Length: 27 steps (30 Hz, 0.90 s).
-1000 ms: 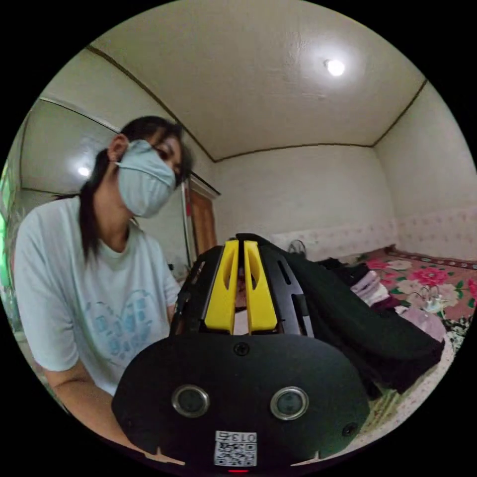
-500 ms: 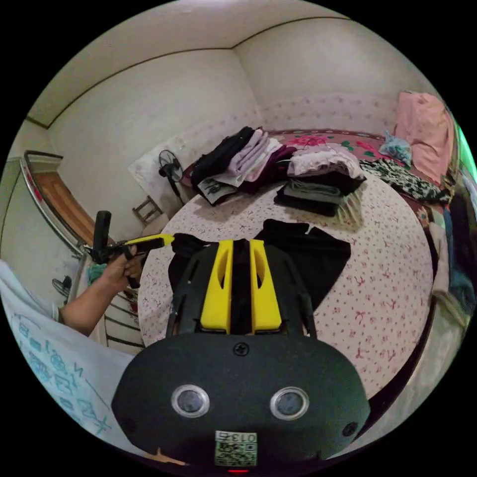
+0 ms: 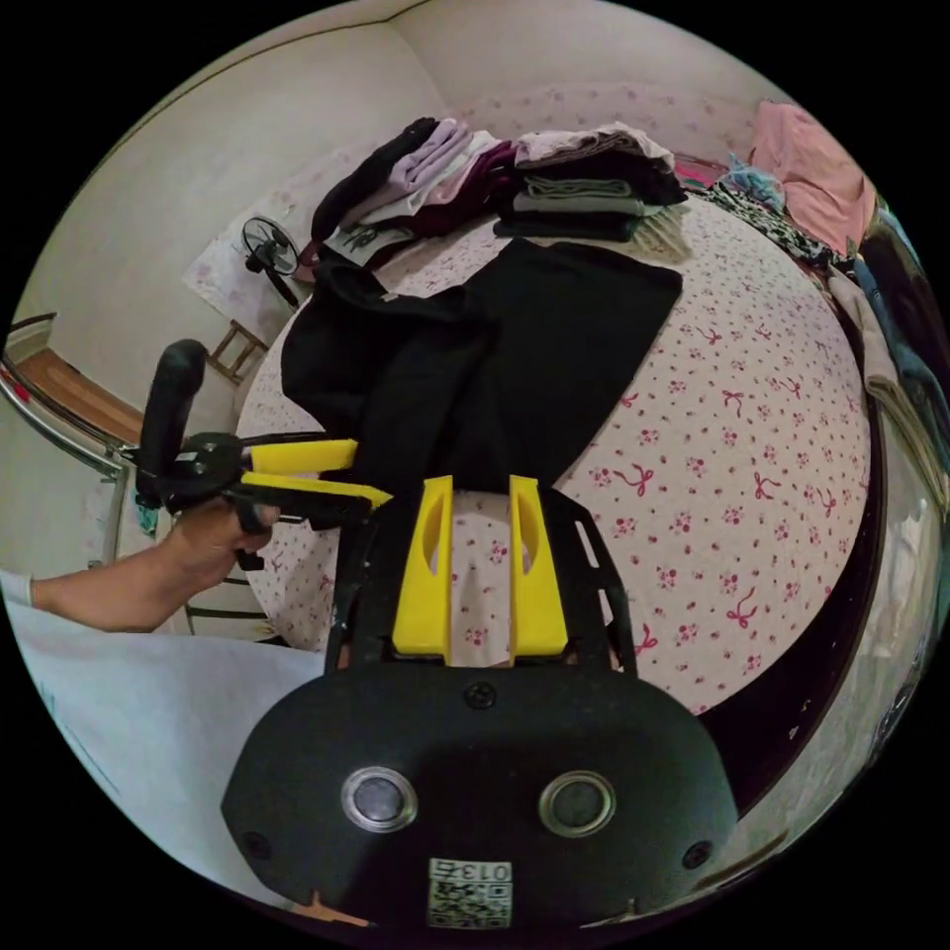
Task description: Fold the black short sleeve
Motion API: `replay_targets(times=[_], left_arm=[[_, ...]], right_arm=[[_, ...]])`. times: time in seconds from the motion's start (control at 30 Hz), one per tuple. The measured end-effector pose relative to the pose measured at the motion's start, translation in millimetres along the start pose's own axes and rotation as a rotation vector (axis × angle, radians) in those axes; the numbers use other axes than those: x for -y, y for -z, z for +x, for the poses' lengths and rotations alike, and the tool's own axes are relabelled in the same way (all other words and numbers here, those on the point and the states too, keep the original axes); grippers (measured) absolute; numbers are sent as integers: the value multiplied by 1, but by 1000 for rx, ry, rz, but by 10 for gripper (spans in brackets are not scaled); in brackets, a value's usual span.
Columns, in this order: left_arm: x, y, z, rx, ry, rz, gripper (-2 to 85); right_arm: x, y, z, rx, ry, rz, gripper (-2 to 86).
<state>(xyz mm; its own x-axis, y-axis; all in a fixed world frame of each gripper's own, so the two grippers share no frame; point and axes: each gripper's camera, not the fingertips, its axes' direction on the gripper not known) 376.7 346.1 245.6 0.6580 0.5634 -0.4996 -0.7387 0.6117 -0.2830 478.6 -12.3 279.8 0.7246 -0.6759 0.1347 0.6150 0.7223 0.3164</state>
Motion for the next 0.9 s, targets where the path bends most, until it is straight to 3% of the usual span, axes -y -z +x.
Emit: replay_targets(times=[0.07, 0.17, 0.33, 0.43, 0.5, 0.63, 0.77, 0.9], left_arm=[[3, -11, -5, 99, -39, -44, 104], [0, -2, -34, 3, -54, -4, 58], [-46, 97, -141, -315, 86, 480, 43], [-89, 149, -217, -311, 236, 708, 47], [-117, 159, -265, -317, 378, 769, 55], [-164, 135, -344, -311, 544, 579, 79], [-210, 126, -377, -231, 636, 620, 79], [-217, 105, -407, -283, 639, 546, 124]], right_arm=[[-2, -5, -11, -15, 3, 5, 82], [-8, -11, -19, -59, -19, 12, 82], [-14, -26, -27, -37, -118, 33, 77], [-13, -33, -44, -47, -126, 81, 74], [-9, -39, -55, -39, -120, 104, 75], [7, -65, -84, -35, -83, 89, 75], [25, -90, -106, -48, -41, 58, 76], [50, -106, -122, -97, 11, 66, 88]])
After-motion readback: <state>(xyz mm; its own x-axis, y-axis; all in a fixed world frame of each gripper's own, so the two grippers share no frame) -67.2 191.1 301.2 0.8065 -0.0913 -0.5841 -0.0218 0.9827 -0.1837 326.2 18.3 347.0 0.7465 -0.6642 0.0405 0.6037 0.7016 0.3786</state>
